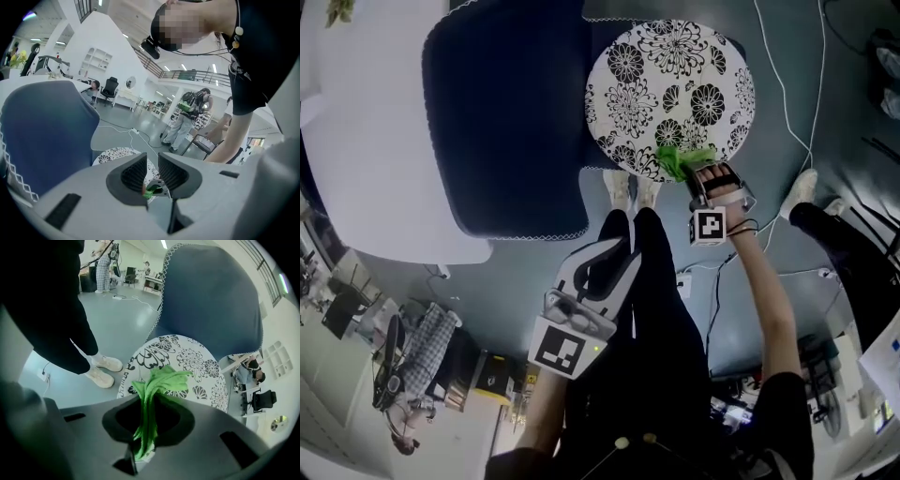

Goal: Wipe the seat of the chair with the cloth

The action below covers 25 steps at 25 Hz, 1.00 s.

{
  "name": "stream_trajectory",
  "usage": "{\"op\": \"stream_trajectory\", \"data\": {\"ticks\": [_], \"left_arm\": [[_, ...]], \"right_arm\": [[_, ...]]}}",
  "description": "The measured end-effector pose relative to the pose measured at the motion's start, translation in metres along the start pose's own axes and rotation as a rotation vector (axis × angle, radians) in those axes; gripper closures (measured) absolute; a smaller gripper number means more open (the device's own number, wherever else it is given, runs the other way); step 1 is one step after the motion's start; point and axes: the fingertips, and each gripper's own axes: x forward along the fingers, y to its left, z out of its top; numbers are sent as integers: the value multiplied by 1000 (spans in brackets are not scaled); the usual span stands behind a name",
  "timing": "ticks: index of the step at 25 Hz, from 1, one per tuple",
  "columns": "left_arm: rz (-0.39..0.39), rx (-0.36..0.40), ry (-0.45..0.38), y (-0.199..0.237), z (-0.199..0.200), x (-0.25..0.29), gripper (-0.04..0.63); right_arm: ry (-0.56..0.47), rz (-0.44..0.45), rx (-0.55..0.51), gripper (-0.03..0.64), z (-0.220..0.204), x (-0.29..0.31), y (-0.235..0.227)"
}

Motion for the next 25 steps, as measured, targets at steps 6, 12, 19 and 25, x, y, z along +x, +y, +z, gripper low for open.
{"op": "stream_trajectory", "data": {"ticks": [6, 12, 19, 25], "left_arm": [[-7, 12, 2, -3, 1, -2, 518], [-12, 6, -2, -9, 0, -3, 518], [-25, 20, 24, -16, -3, -1, 518], [-6, 25, 37, -9, -5, 1, 518]], "right_arm": [[-5, -9, 20, 565, 1, -5, -4], [43, -187, 61, 565, -23, -14, -72], [132, -313, 83, 565, -74, -7, -152], [170, -343, 100, 565, -115, 12, -201]]}}
